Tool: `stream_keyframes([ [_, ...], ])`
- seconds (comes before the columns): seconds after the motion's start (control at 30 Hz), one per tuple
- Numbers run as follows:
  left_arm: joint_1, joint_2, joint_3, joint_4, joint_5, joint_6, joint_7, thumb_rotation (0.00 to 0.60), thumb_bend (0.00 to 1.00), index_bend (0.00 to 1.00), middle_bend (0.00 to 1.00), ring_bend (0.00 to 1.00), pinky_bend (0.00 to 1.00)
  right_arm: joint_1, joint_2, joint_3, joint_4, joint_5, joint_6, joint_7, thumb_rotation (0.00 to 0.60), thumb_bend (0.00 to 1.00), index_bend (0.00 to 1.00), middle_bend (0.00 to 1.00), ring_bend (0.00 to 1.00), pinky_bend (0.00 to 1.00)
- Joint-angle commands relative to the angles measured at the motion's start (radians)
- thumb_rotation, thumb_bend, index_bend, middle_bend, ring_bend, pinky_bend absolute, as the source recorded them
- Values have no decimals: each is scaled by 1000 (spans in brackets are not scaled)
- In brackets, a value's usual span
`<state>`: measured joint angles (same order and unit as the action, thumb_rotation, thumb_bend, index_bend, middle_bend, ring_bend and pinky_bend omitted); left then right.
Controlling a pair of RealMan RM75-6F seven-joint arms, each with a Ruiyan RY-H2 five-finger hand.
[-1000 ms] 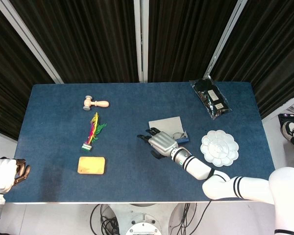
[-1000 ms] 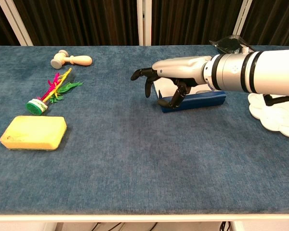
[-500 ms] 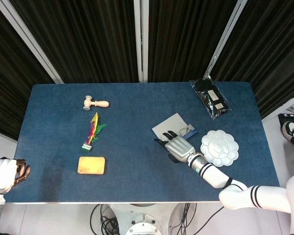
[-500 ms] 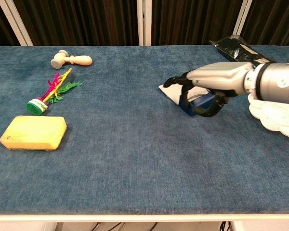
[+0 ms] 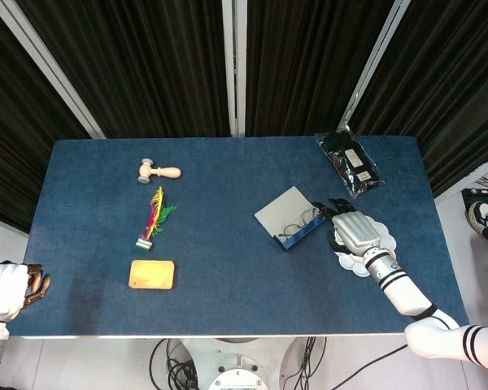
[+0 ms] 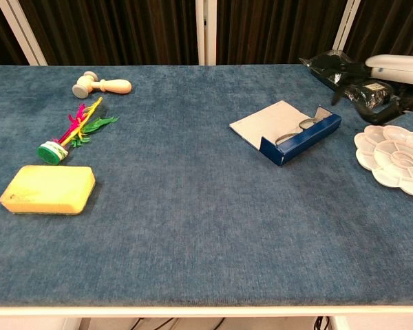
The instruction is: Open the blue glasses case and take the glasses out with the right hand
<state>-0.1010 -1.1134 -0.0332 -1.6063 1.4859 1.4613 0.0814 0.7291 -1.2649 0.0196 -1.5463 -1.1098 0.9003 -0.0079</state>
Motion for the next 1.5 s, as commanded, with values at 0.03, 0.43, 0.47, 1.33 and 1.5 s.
stream_keyframes([
  [0.03, 0, 0, 0, -1, -1, 0, 1, 600, 387, 857, 998, 852, 661, -3, -16, 16, 78, 69, -91, 26, 600, 724, 0, 258, 0, 0],
  [0.43, 0, -1, -1, 0, -1, 1, 2, 600, 387, 857, 998, 852, 661, 32, -114, 76, 265, 120, -229, 63, 600, 761, 0, 257, 0, 0],
  [0.47, 0, -1, -1, 0, -2, 0, 2, 600, 386, 857, 998, 852, 661, 37, -120, 79, 275, 123, -238, 62, 600, 761, 0, 257, 0, 0],
  [1.33, -2, 1, -1, 6, 0, -4, -14, 600, 387, 857, 998, 852, 660, 251, -263, 192, 234, 69, -329, -34, 600, 762, 0, 258, 0, 0],
  [1.5, -2, 0, 0, 7, 1, -3, -13, 600, 387, 857, 998, 852, 661, 209, -228, 165, 121, -24, -235, -47, 600, 505, 0, 244, 0, 0],
])
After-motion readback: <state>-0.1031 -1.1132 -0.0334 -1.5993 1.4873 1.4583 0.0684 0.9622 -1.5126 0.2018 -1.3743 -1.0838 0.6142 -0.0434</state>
